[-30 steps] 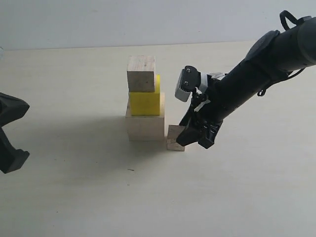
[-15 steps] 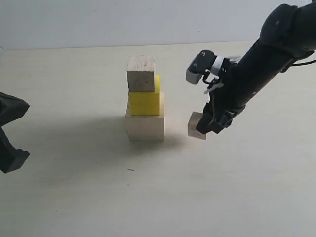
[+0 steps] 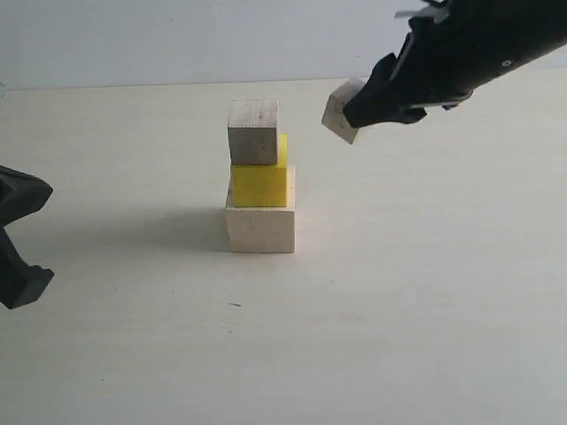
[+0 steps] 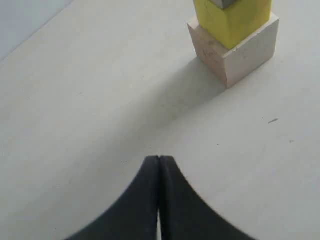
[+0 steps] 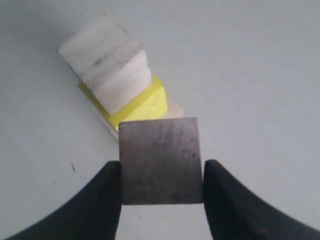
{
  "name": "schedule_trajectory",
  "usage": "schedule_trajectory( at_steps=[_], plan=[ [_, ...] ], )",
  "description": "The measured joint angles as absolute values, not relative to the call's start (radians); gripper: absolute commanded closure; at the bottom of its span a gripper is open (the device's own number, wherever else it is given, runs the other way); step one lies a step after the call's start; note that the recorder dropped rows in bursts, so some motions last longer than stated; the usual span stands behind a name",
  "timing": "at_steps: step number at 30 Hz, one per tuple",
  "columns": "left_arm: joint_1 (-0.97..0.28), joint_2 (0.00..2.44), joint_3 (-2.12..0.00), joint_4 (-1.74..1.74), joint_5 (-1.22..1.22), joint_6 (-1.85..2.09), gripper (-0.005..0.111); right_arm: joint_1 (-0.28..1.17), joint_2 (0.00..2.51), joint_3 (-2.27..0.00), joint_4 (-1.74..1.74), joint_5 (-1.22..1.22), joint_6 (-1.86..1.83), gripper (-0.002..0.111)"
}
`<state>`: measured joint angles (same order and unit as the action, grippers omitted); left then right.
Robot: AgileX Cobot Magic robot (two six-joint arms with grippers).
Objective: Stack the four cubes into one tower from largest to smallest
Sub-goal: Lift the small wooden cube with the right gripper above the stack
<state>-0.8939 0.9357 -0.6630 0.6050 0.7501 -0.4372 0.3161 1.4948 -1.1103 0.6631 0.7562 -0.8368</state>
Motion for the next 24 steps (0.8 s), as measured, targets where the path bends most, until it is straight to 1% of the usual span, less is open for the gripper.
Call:
schedule_trajectory(
  at_steps=[3, 6, 14, 24],
  plan=[
    [-0.894, 0.936, -0.663, 0.605, 0.750, -0.437, 0.107, 0.343, 1.436, -1.110, 0.660, 0.743, -0.760, 0.108],
    [-0.894, 0.936, -0.667, 0.605, 0.750, -0.437, 0.107, 0.406, 1.393, -1.130, 0.615, 0.740, -0.642, 0.108],
    [-0.894, 0.933, -0.670, 0.605, 0.754, -0.445, 0.107, 0.559, 1.381, -1.293, 0.247, 0.796, -0.041, 0.108],
    [-0.894, 0.927, -0.670, 0.605, 0.754, -0.460, 0.107, 0.759, 1.414, -1.326, -0.056, 0.817, 0.419, 0.108]
  ],
)
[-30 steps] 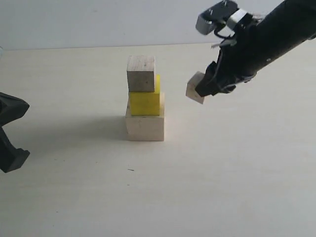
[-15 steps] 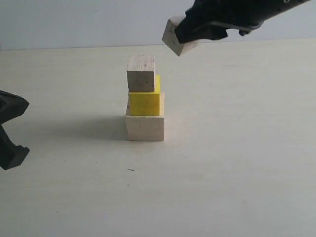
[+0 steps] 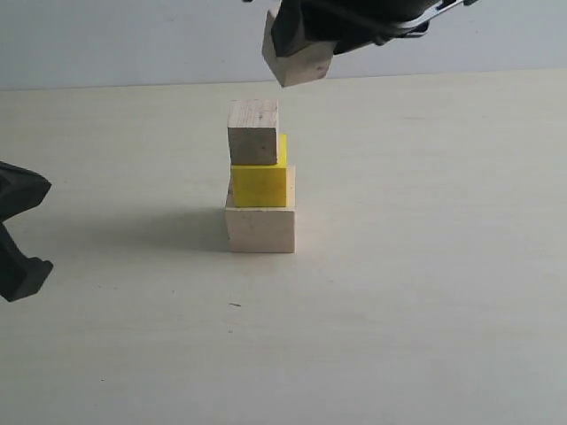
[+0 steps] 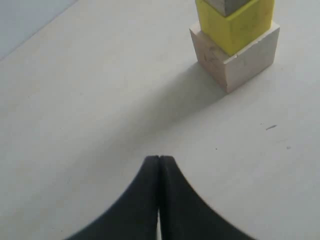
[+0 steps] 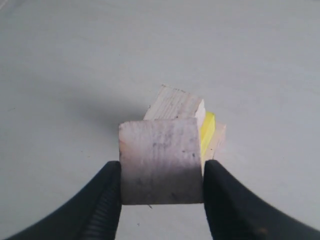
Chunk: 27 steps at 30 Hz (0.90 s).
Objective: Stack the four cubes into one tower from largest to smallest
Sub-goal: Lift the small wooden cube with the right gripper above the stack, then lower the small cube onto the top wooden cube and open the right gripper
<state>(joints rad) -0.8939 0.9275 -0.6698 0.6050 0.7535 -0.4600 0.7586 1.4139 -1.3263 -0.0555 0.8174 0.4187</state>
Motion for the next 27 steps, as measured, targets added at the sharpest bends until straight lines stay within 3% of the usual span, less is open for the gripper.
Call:
schedule_trajectory(
  at_steps=[16, 27],
  plan=[
    [-0.894, 0.868, -0.671, 0.607, 0.754, -0.468, 0.107, 0.938, 1.635, -1.492, -0.414, 0.839, 0.921, 0.108],
    [-0.894, 0.813, -0.671, 0.608, 0.756, -0.471, 0.107, 0.952, 1.692, -1.507, -0.505, 0.951, 1.073, 0.108]
  ],
)
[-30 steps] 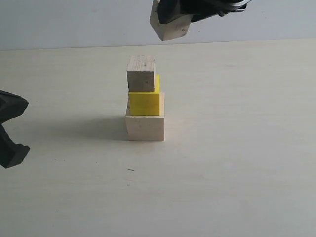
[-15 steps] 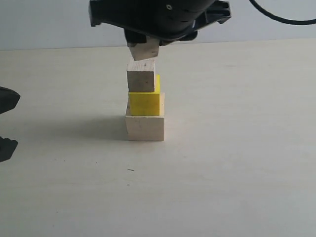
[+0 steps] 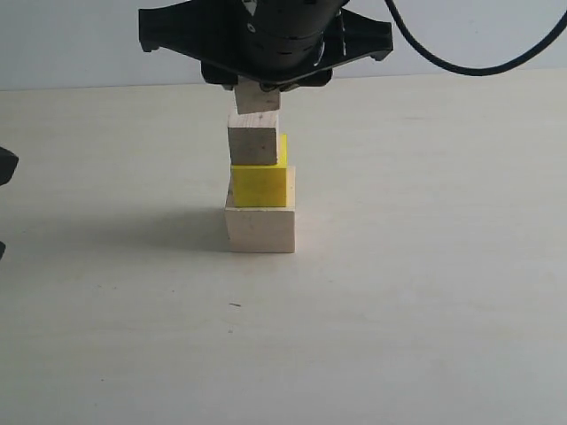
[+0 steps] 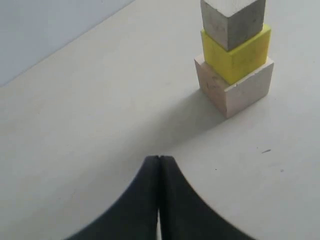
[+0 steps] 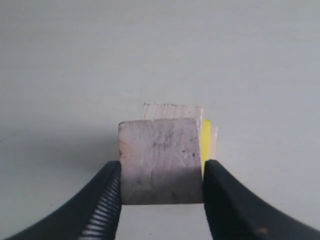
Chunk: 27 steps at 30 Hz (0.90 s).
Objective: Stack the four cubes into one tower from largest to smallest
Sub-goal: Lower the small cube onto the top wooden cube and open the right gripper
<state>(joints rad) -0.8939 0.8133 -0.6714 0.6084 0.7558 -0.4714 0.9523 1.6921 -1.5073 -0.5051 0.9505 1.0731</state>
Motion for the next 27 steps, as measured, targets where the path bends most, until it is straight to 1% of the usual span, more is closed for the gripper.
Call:
schedule_trajectory(
  at_steps=[7, 17, 22, 27],
  plan=[
    [-0.894, 0.799, -0.671, 0.608, 0.756, -0.475, 0.107, 0.950, 1.692, -1.507, -0.518, 0.951, 1.081, 0.108],
    [-0.894, 0.799, -0.671, 0.610, 0.756, -0.479, 0.107, 0.890, 1.692, -1.507, -0.480, 0.953, 1.081, 0.108],
    [-0.894, 0.799, -0.671, 0.611, 0.752, -0.479, 0.107, 0.887, 1.692, -1.507, -0.439, 0.909, 1.062, 0.108],
    [-0.894, 0.799, -0.671, 0.611, 0.752, -0.479, 0.107, 0.879, 1.716, -1.557, -0.423, 0.918, 1.058, 0.108]
  ],
)
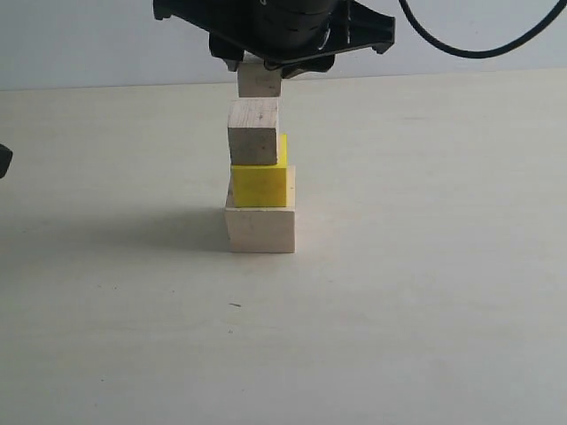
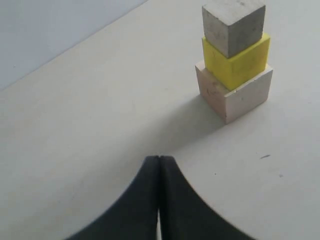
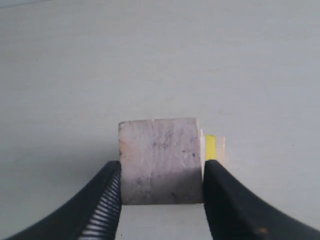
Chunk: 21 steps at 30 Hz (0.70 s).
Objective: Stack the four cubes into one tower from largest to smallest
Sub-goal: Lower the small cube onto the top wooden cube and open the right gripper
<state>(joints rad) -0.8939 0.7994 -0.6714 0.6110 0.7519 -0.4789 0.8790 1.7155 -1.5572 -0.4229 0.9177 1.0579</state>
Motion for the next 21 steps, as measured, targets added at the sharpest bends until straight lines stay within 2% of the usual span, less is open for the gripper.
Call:
schedule_trajectory(
  at_steps=[21],
  plan=[
    [-0.894, 0.799, -0.671, 0.612, 0.750, -0.479, 0.107, 0.871, 1.781, -1.603, -0.371, 0.962, 1.021, 0.108]
  ],
)
